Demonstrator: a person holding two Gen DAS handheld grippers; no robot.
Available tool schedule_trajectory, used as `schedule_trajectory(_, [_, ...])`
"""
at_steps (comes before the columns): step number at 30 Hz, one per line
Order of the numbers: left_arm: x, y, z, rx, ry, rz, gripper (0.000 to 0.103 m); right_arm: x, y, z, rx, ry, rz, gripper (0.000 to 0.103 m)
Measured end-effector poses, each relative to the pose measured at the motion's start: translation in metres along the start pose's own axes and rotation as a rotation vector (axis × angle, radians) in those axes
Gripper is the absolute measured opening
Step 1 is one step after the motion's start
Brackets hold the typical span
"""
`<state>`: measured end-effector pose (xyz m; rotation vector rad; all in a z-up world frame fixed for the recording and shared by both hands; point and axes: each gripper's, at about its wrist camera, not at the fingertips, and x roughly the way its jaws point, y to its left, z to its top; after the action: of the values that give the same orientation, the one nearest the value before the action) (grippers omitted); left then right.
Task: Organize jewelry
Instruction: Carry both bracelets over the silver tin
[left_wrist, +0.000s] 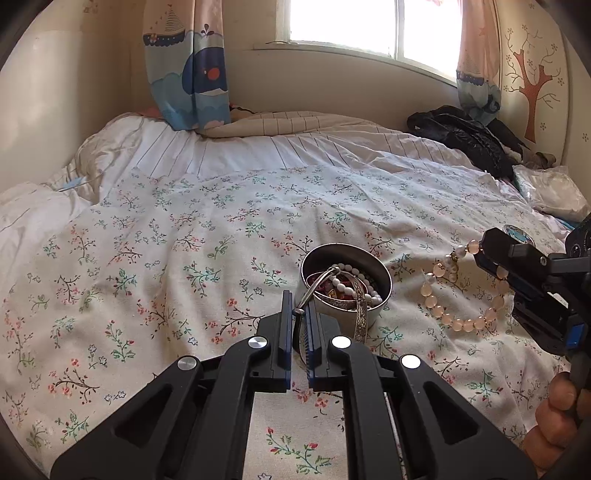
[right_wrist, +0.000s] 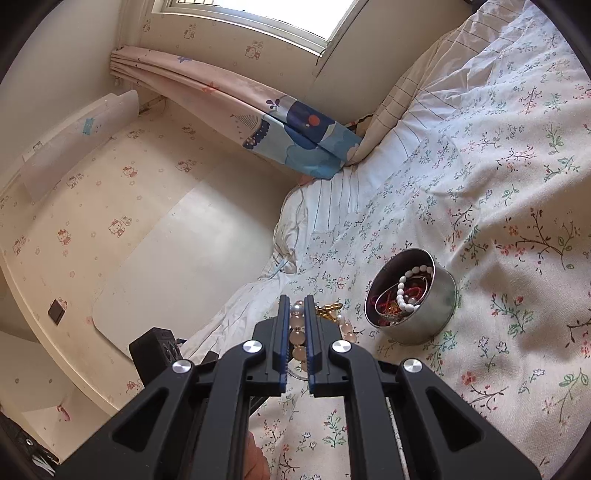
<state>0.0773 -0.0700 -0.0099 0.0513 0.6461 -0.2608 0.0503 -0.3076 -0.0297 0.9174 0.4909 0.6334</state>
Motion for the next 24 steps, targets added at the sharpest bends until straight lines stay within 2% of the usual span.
schedule_trajectory(10, [0.017,-0.005,0.012,-0.029,-0.003,-0.015,0.005,0.012,-0.004,0.016,0.009,-0.021,0.020,0.009])
schedule_trajectory(24, [0.036,-0.019,0.023,-0.011,-0.001,-0.038,0.005,0.027,-0.013,0.035,0.011,-0.037,0.018,0.009])
